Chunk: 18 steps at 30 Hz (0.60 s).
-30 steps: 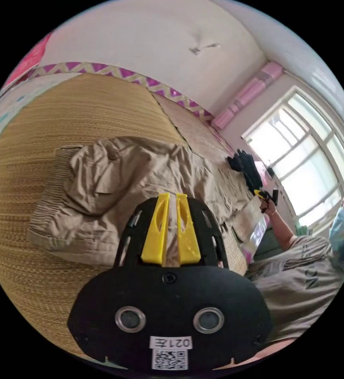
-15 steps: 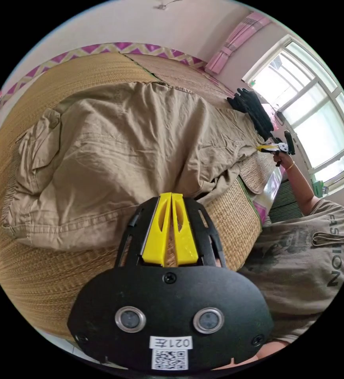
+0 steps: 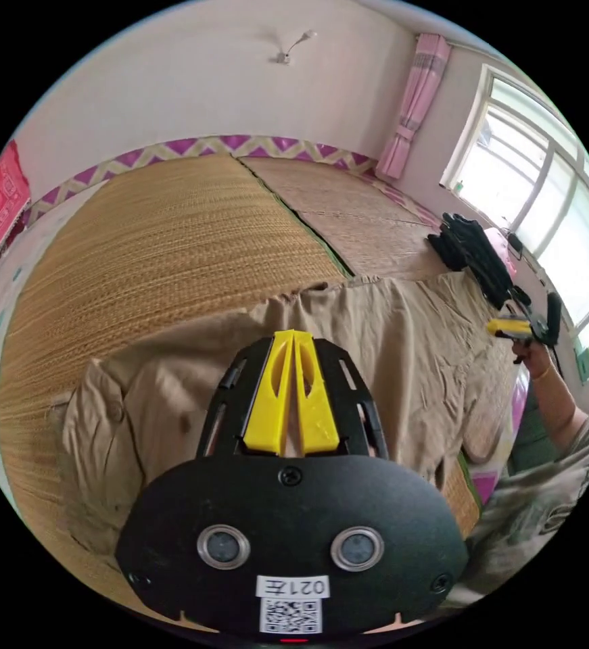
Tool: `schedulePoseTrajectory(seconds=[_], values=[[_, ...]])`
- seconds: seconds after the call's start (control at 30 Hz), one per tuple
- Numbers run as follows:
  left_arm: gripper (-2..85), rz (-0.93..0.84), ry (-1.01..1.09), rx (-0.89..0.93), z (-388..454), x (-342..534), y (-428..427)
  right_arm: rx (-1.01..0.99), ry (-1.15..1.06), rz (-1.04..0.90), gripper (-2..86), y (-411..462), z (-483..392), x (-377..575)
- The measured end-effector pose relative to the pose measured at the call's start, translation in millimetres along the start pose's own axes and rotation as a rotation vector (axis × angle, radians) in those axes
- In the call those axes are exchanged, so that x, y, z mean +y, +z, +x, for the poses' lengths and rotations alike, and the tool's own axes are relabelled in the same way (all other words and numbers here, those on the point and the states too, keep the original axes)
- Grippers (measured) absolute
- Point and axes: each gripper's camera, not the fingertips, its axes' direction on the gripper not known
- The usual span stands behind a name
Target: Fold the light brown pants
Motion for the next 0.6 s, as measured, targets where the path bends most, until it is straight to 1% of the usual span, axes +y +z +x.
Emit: schedulePoseTrajectory(seconds=[0.07,0.1,0.13,0.23,0.27,0.3,0.37,0.4,0.43,0.5,0.53,0.6], values=[[-0.9,0.008,-0.070,-0.002,-19.4,-22.9,23.9,-0.042,-0.009,0.015,-0.6,0.4,-7.8,-23.7],[-0.9,-0.033,-0.141,-0.036,-40.2,-30.1,44.4,-0.053,-0.012,0.018,-0.6,0.3,-9.8,-28.6],[-0.9,-0.098,-0.192,0.005,-62.9,-28.0,68.6,-0.078,-0.020,0.022,-0.6,-0.3,-14.2,-37.4],[-0.9,-0.041,-0.285,0.160,-103.2,-9.6,64.1,-0.140,-0.086,0.023,-0.6,-7.7,-33.1,-55.9],[-0.9,-0.039,-0.296,0.175,-106.9,-6.1,61.1,-0.154,-0.138,0.028,-0.6,-14.2,-46.6,-62.8],[-0.9,-0.033,-0.323,0.168,-111.4,2.8,48.0,-0.160,-0.167,0.033,-0.6,-17.8,-54.4,-66.3],[-0.9,0.051,-0.340,0.208,-115.5,23.2,11.0,-0.166,-0.286,0.060,-0.6,-35.9,-91.1,-81.1],[-0.9,0.130,-0.333,0.301,-116.6,42.0,-18.4,-0.164,-0.319,0.073,-0.6,-41.4,-101.6,-84.8],[-0.9,0.169,-0.315,0.382,-112.9,61.7,-43.6,-0.157,-0.382,0.096,-0.7,-51.2,-122.8,-92.4],[-0.9,0.129,-0.286,0.429,-96.2,88.5,-68.9,-0.121,-0.474,0.130,-0.7,-63.3,-157.0,-105.3],[-0.9,0.077,-0.253,0.434,-77.7,106.2,-79.9,-0.086,-0.530,0.158,-0.7,-69.0,-179.7,-114.2],[-0.9,0.030,-0.186,0.417,-42.5,132.1,-90.3,-0.026,-0.592,0.187,-0.5,-69.1,-209.6,-130.1]])
